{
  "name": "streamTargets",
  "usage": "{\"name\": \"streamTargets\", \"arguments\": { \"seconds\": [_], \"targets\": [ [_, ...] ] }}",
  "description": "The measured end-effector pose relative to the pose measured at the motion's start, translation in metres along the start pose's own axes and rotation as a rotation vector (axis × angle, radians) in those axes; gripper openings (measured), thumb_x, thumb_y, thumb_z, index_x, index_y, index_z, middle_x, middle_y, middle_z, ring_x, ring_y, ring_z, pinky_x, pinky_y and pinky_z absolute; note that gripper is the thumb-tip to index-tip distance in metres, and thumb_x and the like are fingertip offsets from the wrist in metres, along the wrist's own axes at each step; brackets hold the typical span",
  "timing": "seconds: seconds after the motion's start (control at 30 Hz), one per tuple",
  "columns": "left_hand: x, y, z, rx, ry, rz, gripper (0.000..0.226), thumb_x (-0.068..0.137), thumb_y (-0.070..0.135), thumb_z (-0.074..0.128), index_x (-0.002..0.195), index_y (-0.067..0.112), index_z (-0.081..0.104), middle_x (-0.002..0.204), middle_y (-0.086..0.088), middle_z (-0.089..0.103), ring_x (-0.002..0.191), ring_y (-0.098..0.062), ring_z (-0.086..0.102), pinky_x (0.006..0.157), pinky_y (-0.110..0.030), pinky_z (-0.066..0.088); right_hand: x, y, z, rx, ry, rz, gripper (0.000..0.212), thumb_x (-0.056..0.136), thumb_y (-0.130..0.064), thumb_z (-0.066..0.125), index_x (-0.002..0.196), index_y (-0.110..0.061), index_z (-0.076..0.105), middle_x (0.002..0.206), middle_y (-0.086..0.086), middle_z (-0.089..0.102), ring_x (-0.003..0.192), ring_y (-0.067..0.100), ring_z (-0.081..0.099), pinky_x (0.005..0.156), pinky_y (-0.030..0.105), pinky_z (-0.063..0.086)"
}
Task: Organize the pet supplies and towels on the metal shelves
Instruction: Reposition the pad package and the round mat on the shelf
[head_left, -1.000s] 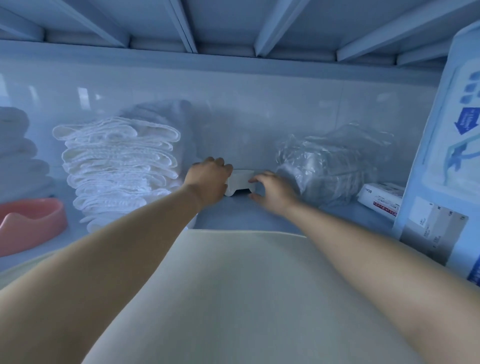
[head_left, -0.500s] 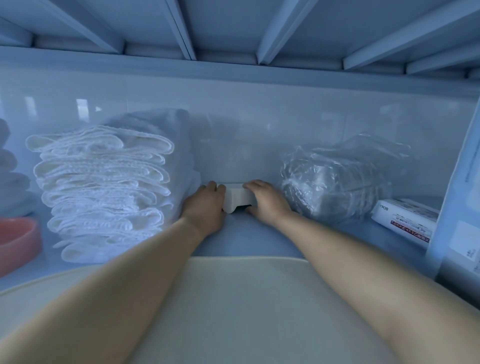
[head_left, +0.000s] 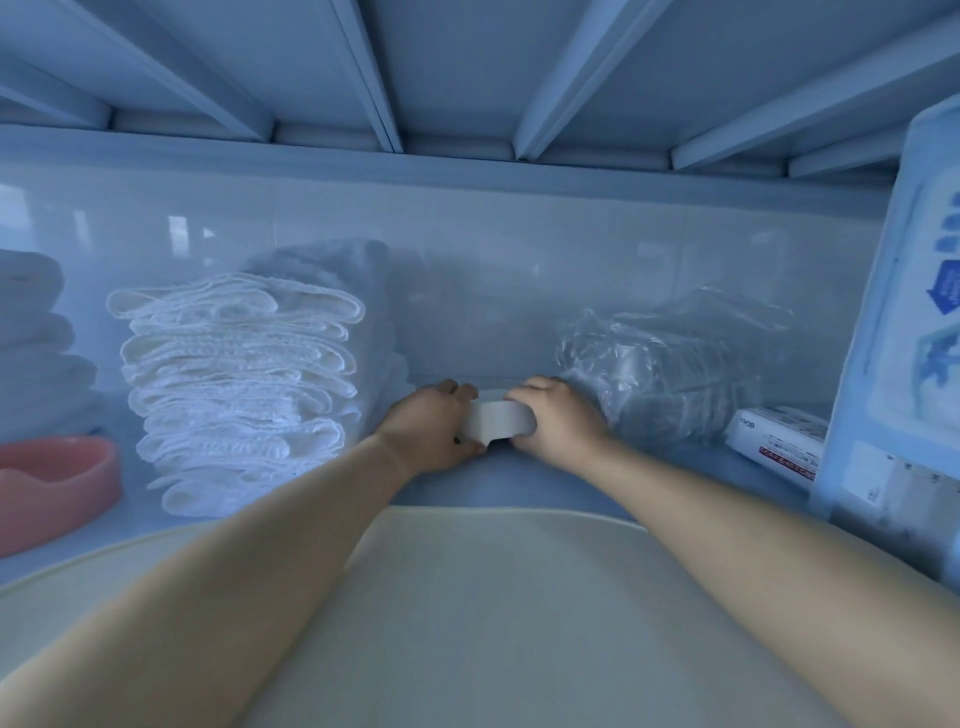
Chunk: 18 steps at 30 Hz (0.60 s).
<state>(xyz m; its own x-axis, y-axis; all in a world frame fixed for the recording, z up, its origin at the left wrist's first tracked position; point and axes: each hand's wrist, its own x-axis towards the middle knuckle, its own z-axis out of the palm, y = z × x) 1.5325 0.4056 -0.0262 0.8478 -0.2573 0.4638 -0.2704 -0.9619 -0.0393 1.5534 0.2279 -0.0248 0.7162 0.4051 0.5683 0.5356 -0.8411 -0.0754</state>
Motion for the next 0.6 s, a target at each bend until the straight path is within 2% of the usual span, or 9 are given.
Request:
{"name": "streamTargets", "arguments": {
  "seconds": [0.2, 0.33, 0.5, 0.6],
  "targets": [
    [-0.022, 0.018, -0.032, -0.063, -0.033, 0.082, 0.058, 0.073, 0.045, 0.067, 0.123, 0.021, 0.048, 0.114, -0.003, 0.055, 0.103, -0.025, 0.057, 0.082, -0.033, 0.048, -0.029, -0.008, -0.026, 0.030, -0.001, 0.036, 0.046, 0.071, -0.028, 0.077, 0.114, -0.017, 0.064, 0.109, 0.006, 0.061, 0.103, 0.026, 0.055, 0.080, 0.028, 0.040],
    [-0.041, 0.022, -0.046, -0.071, -0.026, 0.082, 0.058, 0.073, 0.040, 0.068, 0.125, 0.021, 0.048, 0.117, -0.002, 0.053, 0.104, -0.026, 0.057, 0.081, -0.036, 0.049, -0.043, -0.022, -0.039, 0.115, 0.033, 0.042, 0.047, 0.070, -0.030, 0.078, 0.114, -0.019, 0.065, 0.104, 0.005, 0.062, 0.100, 0.024, 0.056, 0.077, 0.027, 0.038],
    [-0.049, 0.024, -0.074, -0.162, 0.040, 0.025, 0.056, 0.076, 0.034, 0.064, 0.128, 0.025, 0.048, 0.123, 0.001, 0.055, 0.108, -0.026, 0.057, 0.084, -0.035, 0.049, -0.048, -0.036, -0.064, 0.212, 0.083, 0.077, 0.044, 0.077, -0.026, 0.075, 0.118, -0.015, 0.063, 0.113, 0.005, 0.066, 0.104, 0.023, 0.059, 0.084, 0.024, 0.041],
    [-0.050, 0.030, -0.090, -0.181, 0.051, 0.008, 0.051, 0.082, 0.037, 0.061, 0.129, 0.022, 0.049, 0.125, 0.000, 0.056, 0.110, -0.025, 0.055, 0.085, -0.031, 0.044, -0.049, -0.040, -0.075, 0.310, 0.126, 0.091, 0.041, 0.078, -0.020, 0.074, 0.117, -0.013, 0.065, 0.114, 0.005, 0.068, 0.102, 0.021, 0.062, 0.078, 0.016, 0.037]
  ]
}}
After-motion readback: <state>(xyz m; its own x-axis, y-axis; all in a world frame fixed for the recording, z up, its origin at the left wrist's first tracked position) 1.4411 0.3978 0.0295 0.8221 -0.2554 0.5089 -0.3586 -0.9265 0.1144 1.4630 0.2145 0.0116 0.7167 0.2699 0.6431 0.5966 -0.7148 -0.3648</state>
